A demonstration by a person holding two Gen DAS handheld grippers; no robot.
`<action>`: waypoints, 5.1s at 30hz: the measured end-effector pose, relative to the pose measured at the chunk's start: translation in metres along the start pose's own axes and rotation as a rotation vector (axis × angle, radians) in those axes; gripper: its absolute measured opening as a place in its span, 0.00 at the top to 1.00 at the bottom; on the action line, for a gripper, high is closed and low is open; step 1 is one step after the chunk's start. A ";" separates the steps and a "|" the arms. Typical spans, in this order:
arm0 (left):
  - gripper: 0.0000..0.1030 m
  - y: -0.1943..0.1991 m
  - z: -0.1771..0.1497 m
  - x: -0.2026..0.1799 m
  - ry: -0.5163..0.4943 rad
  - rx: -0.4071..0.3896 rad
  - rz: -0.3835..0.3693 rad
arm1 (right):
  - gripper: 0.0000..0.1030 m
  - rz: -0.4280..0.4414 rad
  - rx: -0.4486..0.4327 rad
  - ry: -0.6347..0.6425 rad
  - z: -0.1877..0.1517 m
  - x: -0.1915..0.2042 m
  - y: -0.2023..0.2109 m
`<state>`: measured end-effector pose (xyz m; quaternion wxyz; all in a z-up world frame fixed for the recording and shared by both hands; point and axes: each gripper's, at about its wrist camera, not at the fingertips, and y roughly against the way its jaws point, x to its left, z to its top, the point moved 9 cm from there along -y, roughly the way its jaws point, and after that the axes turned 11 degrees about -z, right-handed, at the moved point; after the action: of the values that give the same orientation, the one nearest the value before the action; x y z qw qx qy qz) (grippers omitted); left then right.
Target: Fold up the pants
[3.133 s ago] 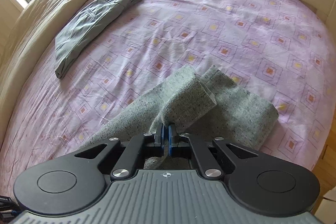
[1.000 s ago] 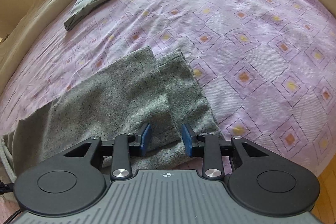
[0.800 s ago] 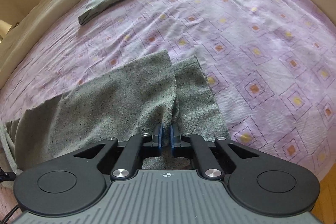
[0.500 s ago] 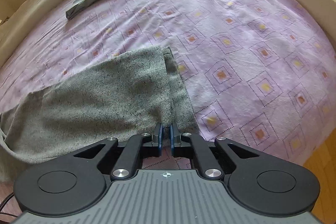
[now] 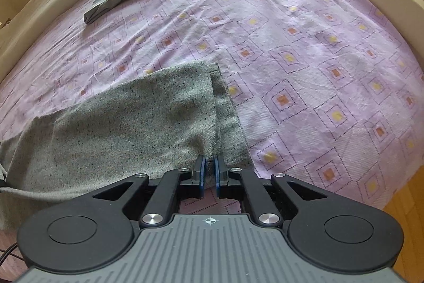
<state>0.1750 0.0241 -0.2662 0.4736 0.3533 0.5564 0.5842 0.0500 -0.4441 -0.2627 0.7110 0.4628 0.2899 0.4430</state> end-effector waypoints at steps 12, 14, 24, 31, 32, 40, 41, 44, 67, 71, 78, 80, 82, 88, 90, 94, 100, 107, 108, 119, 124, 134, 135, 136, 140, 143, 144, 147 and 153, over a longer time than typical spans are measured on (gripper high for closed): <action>0.92 0.020 -0.075 0.025 0.055 -0.051 -0.096 | 0.93 -0.127 -0.043 0.086 0.002 -0.008 0.002; 0.91 0.000 -0.084 0.028 0.051 -0.001 -0.071 | 0.92 -0.153 0.011 0.105 -0.007 -0.007 -0.017; 0.54 0.050 -0.079 0.034 0.005 -0.064 -0.103 | 0.81 -0.207 -0.072 0.112 0.007 -0.009 0.011; 0.55 0.072 -0.065 0.088 0.014 -0.074 -0.073 | 0.81 -0.104 -0.158 0.070 0.014 0.028 0.048; 0.55 0.071 -0.062 0.099 0.019 -0.074 -0.062 | 0.81 -0.078 -0.159 0.084 0.014 0.041 0.051; 0.55 0.063 -0.008 0.197 -0.017 -0.093 -0.007 | 0.81 0.122 -0.162 0.250 -0.012 0.199 0.072; 0.54 0.062 0.002 0.208 -0.034 -0.097 -0.007 | 0.81 0.143 -0.162 0.274 -0.017 0.223 0.075; 0.54 0.055 0.037 0.236 -0.108 -0.094 -0.022 | 0.81 0.204 -0.164 0.332 -0.033 0.298 0.084; 0.54 -0.029 0.185 0.307 -0.319 0.122 -0.195 | 0.69 0.399 -0.061 0.659 -0.030 0.631 0.030; 0.51 -0.031 0.186 0.309 -0.331 0.128 -0.214 | 0.69 0.427 0.014 0.680 -0.034 0.643 0.014; 0.51 -0.032 0.183 0.313 -0.320 0.114 -0.219 | 0.90 0.440 0.003 0.690 -0.043 0.650 0.048; 0.51 -0.030 0.181 0.316 -0.306 0.106 -0.222 | 0.92 0.493 -0.046 0.713 -0.054 0.650 0.082; 0.51 -0.028 0.178 0.322 -0.280 0.097 -0.229 | 0.97 0.568 -0.071 0.741 -0.078 0.649 0.116; 0.54 -0.013 0.172 0.357 -0.185 0.079 -0.233 | 0.94 0.525 -0.051 0.834 -0.167 0.645 0.133; 0.54 -0.006 0.171 0.365 -0.191 0.066 -0.223 | 0.91 0.475 -0.045 0.732 -0.161 0.638 0.122; 0.54 0.007 0.180 0.361 -0.224 0.041 -0.206 | 0.68 0.372 -0.159 0.626 -0.107 0.628 0.104; 0.48 0.001 0.180 0.324 -0.260 0.052 -0.235 | 0.66 0.249 -0.212 0.751 -0.041 0.640 0.060; 0.39 -0.027 0.165 0.310 -0.356 0.094 -0.159 | 0.66 0.200 -0.086 0.872 -0.036 0.655 0.005; 0.36 -0.030 0.163 0.311 -0.350 0.096 -0.163 | 0.66 0.183 -0.038 0.902 -0.042 0.656 -0.005; 0.08 -0.038 0.156 0.318 -0.398 0.038 -0.105 | 0.66 0.222 0.091 0.907 -0.038 0.670 -0.042; 0.07 -0.039 0.156 0.316 -0.389 0.043 -0.106 | 0.55 0.302 0.156 0.857 -0.030 0.668 -0.046; 0.31 -0.028 0.166 0.315 -0.372 0.058 -0.186 | 0.89 0.372 0.120 0.907 -0.044 0.681 -0.010; 0.32 -0.026 0.169 0.315 -0.376 0.049 -0.186 | 0.90 0.379 0.087 0.894 -0.043 0.677 0.004; 0.33 -0.026 0.170 0.315 -0.377 0.042 -0.188 | 0.90 0.390 0.056 0.885 -0.042 0.675 0.017; 0.36 -0.029 0.171 0.317 -0.342 0.052 -0.219 | 0.90 0.442 -0.116 0.973 -0.062 0.669 0.091; 0.36 -0.024 0.171 0.326 -0.303 0.046 -0.239 | 0.90 0.491 -0.152 1.042 -0.101 0.667 0.131; 0.36 -0.021 0.170 0.330 -0.291 0.039 -0.242 | 0.90 0.502 -0.148 1.056 -0.116 0.664 0.138; 0.39 -0.014 0.166 0.346 -0.283 0.015 -0.208 | 0.90 0.500 -0.116 1.113 -0.165 0.659 0.142; 0.39 0.002 0.158 0.391 -0.193 -0.004 -0.177 | 0.90 0.440 -0.090 1.141 -0.212 0.653 0.119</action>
<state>0.2055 0.4439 -0.2878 0.5753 0.3564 0.5361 0.5046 0.1198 0.2485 -0.2408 0.3542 0.1711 0.5035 0.7693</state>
